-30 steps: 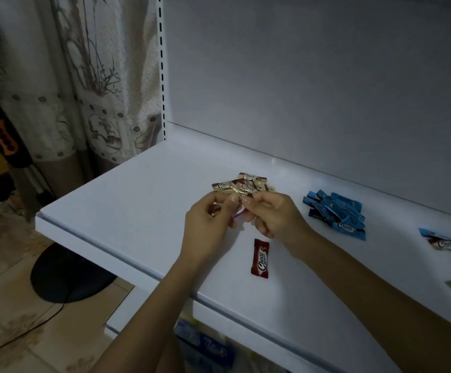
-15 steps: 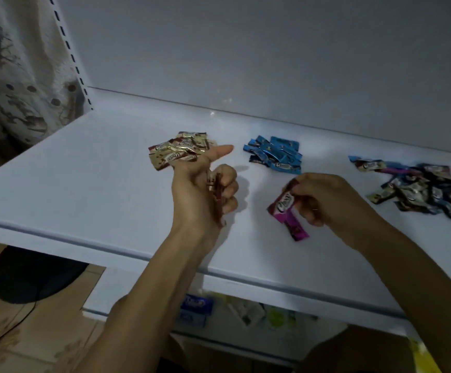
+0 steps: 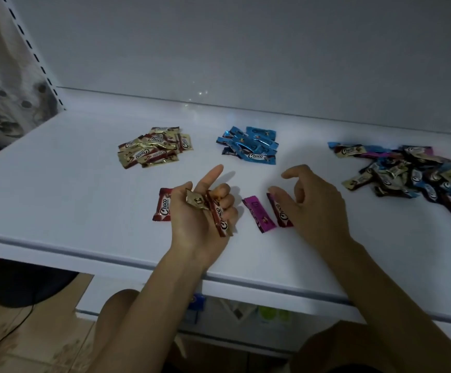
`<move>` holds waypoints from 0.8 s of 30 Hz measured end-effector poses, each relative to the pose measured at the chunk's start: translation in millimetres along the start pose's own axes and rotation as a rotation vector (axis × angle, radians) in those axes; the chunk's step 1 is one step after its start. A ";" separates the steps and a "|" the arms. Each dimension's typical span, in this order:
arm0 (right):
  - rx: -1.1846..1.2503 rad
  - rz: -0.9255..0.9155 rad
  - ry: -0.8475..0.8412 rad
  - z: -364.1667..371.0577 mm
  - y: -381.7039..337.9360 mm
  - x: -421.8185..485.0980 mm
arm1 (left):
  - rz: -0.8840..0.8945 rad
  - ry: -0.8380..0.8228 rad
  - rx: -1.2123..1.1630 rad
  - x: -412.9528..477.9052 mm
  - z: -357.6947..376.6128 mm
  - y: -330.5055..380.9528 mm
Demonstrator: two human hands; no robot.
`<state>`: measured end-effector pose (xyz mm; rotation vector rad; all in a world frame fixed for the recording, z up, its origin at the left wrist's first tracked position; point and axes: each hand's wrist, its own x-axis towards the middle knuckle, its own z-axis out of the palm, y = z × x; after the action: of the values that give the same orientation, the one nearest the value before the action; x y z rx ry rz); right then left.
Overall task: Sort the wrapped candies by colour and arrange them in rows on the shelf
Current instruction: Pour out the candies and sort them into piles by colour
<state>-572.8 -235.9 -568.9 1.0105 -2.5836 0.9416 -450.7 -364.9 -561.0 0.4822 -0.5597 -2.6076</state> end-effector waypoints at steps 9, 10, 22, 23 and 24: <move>0.162 -0.256 -0.292 9.8 -61.1 -16.3 | 0.054 -0.018 0.191 -1.4 3.0 -3.2; 0.174 -0.263 -0.276 13.5 -65.1 -16.2 | 0.058 -0.038 0.209 -4.5 4.6 -2.8; 0.793 0.078 -0.383 11.7 -91.9 15.4 | 0.403 -0.046 0.800 -8.7 7.4 48.2; 0.810 0.087 -0.410 14.6 -96.1 18.2 | 0.444 -0.011 0.794 -7.6 5.0 59.4; 0.824 0.099 -0.419 17.8 -100.6 22.7 | 0.495 0.035 0.765 -7.0 1.3 72.9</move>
<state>-521.8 -315.7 -524.5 1.3815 -2.5820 2.1189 -421.1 -421.4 -525.1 0.5231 -1.4620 -1.8472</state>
